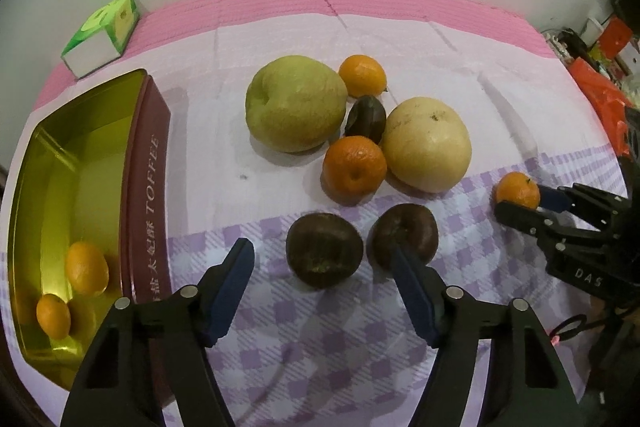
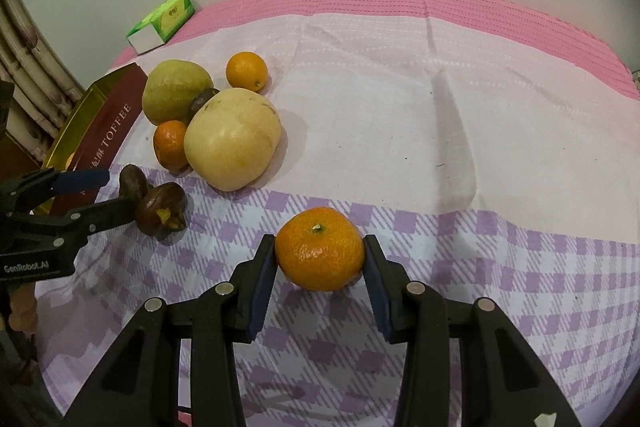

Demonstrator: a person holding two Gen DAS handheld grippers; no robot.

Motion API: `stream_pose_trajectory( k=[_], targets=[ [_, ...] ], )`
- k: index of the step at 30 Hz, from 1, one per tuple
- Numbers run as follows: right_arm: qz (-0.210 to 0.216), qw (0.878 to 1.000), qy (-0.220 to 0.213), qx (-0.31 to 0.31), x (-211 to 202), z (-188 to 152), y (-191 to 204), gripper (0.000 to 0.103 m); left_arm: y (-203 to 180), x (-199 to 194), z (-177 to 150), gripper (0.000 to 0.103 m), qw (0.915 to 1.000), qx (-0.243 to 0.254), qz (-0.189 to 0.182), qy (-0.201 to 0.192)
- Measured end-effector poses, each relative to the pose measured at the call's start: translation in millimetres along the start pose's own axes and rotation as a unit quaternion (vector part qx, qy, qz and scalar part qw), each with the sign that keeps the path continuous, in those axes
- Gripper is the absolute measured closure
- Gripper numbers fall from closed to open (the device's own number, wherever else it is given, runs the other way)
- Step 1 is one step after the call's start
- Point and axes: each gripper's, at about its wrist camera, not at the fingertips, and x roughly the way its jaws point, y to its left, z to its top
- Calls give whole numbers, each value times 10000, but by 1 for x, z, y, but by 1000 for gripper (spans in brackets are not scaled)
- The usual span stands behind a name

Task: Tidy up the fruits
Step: 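Grasp the dark purple mangosteen with the left gripper while the right gripper holds the mandarin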

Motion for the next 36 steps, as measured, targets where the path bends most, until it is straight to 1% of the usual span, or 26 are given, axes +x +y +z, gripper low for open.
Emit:
stream_pose_trajectory(
  k=[2, 5, 10, 13, 15, 26, 27, 36],
  targets=[
    [3, 10000, -1, 2, 0, 0, 0, 63, -1, -2, 0, 33, 10000, 29, -7, -18],
    [4, 10000, -1, -2, 0, 0, 0, 63, 0, -3, -2, 33, 9999, 64, 77, -18],
    [-8, 10000, 0, -19, 0, 0, 0, 63, 8, -6, -1, 33, 9999, -82, 56, -40],
    [-11, 10000, 4, -24, 0, 0, 1, 63, 7, -3, 0, 37, 10000, -67, 21, -3],
    [-6, 10000, 2, -24, 0, 0, 0, 63, 4, 1, 1, 43, 10000, -37, 43, 45],
    [-3, 10000, 5, -18, 1, 0, 0, 63, 5, 18, 8, 54, 9993, -196, -128, 289],
    [-4, 10000, 5, -22, 1, 0, 0, 63, 6, 19, 8, 58, 9991, -240, -182, 298],
    [-6, 10000, 6, -27, 1, 0, 1, 63, 3, 18, 6, 59, 9993, -224, -133, 278]
  ],
)
